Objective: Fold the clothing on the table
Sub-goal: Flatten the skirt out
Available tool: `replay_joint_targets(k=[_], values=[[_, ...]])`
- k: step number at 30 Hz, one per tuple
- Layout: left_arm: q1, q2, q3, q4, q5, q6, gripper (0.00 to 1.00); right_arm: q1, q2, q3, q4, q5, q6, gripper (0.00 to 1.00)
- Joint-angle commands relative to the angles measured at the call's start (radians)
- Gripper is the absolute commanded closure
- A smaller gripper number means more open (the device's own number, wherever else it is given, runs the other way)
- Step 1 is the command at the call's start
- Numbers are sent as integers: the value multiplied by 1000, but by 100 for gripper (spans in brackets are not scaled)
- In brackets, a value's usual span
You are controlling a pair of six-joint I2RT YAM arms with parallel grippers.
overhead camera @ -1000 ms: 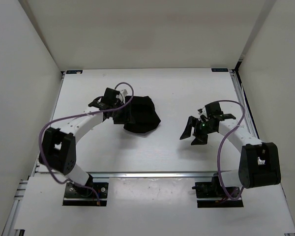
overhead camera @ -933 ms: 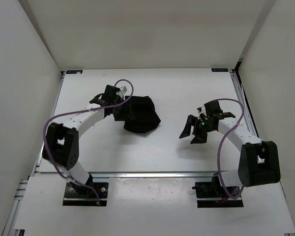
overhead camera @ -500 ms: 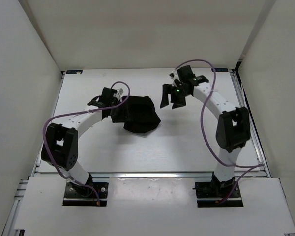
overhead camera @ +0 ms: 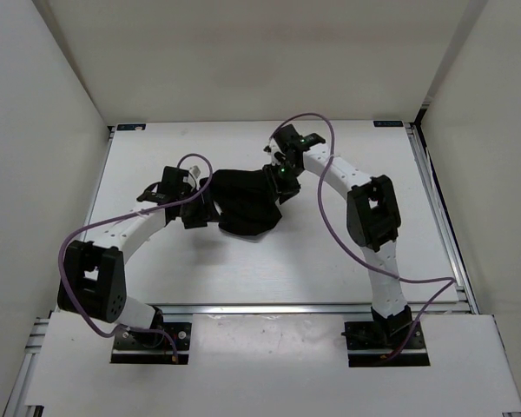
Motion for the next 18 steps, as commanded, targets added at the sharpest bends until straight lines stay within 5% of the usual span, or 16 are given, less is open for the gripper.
replay_joint_targets(k=[1,2,3,9,18], values=[[18,-47,-28,23,23,-10,37,23,2,-37,-63,54,-26,58],[18,-50,-36,26,27,-13,37,23,-5,-34,-78,93,-32,88],[16,-53,-37,29,30,-14,37,21,-5,-23,-92,109,-29,100],[18,-59,-54,49,40,-28,37,9,-262,9,-144,266,-28,100],[-10,-27,-50,63,44,-33,38,72,-804,-250,38,463,-2,100]])
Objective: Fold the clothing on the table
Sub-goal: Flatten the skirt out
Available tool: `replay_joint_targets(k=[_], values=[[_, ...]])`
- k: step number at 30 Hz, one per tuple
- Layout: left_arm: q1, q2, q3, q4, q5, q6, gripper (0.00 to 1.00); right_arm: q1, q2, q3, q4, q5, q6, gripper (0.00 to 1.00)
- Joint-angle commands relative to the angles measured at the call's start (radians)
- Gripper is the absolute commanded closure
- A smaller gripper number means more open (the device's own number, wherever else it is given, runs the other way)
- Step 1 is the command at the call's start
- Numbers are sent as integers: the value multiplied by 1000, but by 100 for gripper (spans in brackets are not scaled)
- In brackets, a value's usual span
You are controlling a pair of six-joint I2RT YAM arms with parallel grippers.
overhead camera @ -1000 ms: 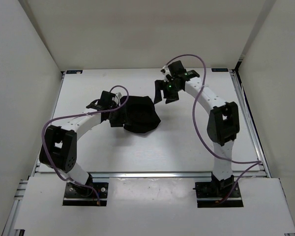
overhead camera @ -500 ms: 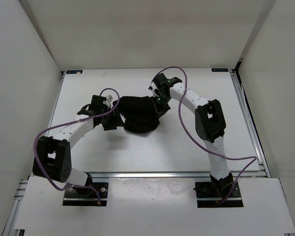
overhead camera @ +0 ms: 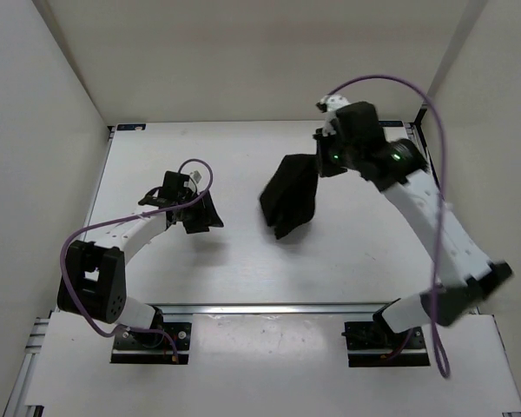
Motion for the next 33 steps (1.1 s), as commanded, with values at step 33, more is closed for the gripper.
replay_joint_targets(k=[33], values=[[-10,-42,-19,9,16,19,40,684,-270,-117,535,634,-393,100]])
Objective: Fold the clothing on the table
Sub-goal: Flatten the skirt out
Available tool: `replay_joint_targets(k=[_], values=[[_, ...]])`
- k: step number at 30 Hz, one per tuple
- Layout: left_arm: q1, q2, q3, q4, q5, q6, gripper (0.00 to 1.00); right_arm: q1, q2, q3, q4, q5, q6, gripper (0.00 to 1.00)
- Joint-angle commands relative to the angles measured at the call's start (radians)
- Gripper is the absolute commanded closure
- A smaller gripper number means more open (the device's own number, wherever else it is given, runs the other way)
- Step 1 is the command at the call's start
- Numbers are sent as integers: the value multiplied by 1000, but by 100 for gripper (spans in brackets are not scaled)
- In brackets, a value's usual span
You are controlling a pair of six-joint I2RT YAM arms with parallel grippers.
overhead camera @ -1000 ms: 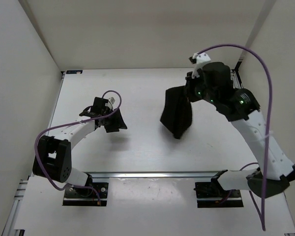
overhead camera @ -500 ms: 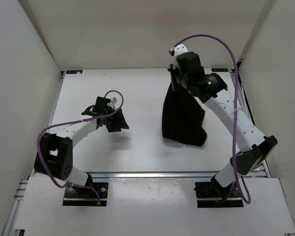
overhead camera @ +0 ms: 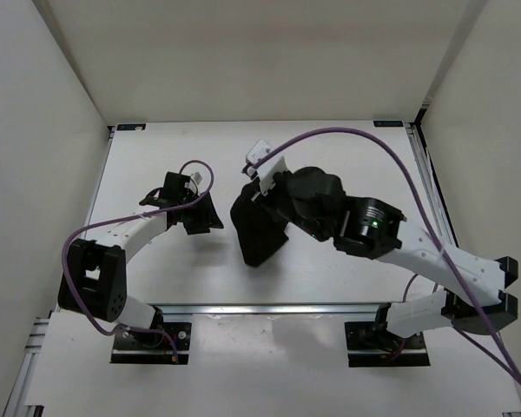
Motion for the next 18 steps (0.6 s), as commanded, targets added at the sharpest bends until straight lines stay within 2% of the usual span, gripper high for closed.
replay_joint_targets(k=[1,4,7,9,10,11,14,15,16,18], values=[[-10,-62,-12,3,14,14,41,64,-97,20,255,281,-133,100],[-20,-68,-18,6,7,9,40,71,-99,57,304,321,-177,100],[-16,-81,-26,10,10,-3,40,-90,-21,172,161,216,-93,100],[-10,-91,-42,13,13,-9,40,-303,56,227,65,87,-11,99],[-7,-98,-53,13,16,-10,39,-348,81,240,15,-28,39,100],[6,-108,-74,13,14,-18,40,-558,163,246,-28,-214,125,100],[22,-122,-101,21,21,-21,41,-752,326,253,-90,-361,216,100],[32,-122,-98,16,27,-20,40,-806,398,264,-114,-365,233,95],[36,-127,-99,21,18,-21,40,-837,479,275,-154,-380,244,83],[39,-134,-99,12,18,-21,40,-894,597,370,-283,-380,270,77]])
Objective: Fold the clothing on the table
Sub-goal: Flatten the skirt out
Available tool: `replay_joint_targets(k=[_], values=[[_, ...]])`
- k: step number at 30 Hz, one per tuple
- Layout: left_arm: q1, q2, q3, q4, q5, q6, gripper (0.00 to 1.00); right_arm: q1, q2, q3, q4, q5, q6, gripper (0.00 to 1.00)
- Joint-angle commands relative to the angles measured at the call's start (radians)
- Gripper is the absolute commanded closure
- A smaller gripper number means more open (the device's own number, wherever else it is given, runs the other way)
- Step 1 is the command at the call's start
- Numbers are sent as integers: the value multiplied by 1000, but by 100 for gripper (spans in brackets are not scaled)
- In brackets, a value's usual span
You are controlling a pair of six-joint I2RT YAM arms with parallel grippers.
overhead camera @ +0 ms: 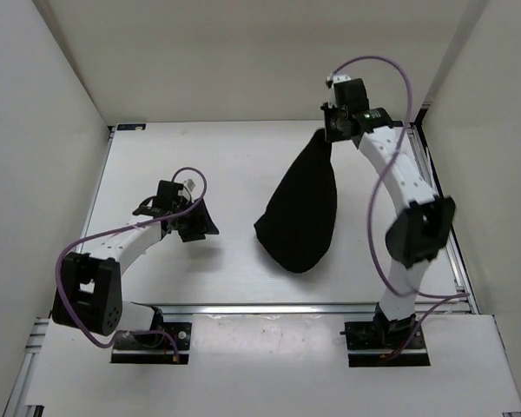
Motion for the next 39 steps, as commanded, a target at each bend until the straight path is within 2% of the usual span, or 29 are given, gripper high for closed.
replay_joint_targets(k=[1,3,4,5,7,10,14,18,19,23,26,28,30,32,37,39], values=[[27,-52,-3,6,12,-4,39,-100,171,103,-272,-116,118,75],[27,-63,-12,11,20,-9,39,-114,184,91,-286,-111,128,74],[36,-65,-10,19,20,-12,39,-102,147,78,-276,-102,122,66],[33,-68,-7,25,24,-14,39,-95,127,42,-251,-82,109,62],[17,-48,-3,48,41,-29,39,-55,37,-23,-213,-29,78,46],[-55,9,56,71,40,-17,39,-9,-51,-95,-173,10,67,38],[-184,118,181,131,87,-1,39,27,-86,-182,-193,-50,105,41],[-267,263,333,115,90,19,41,44,-103,-325,-151,-210,180,49],[-279,273,356,127,103,5,41,47,-108,-357,-150,-218,209,53],[-305,357,388,212,146,-66,48,68,-153,-463,-115,-166,273,53],[-354,406,445,156,83,-3,47,15,-216,-543,-85,-226,312,53],[-390,432,506,91,23,98,48,-13,-259,-589,-37,-296,325,52],[-413,452,519,40,-31,131,48,-59,-286,-640,2,-373,346,49],[-396,446,476,46,-20,120,50,-90,-258,-652,2,-490,371,49],[-319,331,297,109,23,74,51,-24,-125,-569,-47,-521,440,51],[-284,295,258,112,37,81,50,17,-54,-485,-70,-516,504,53]])
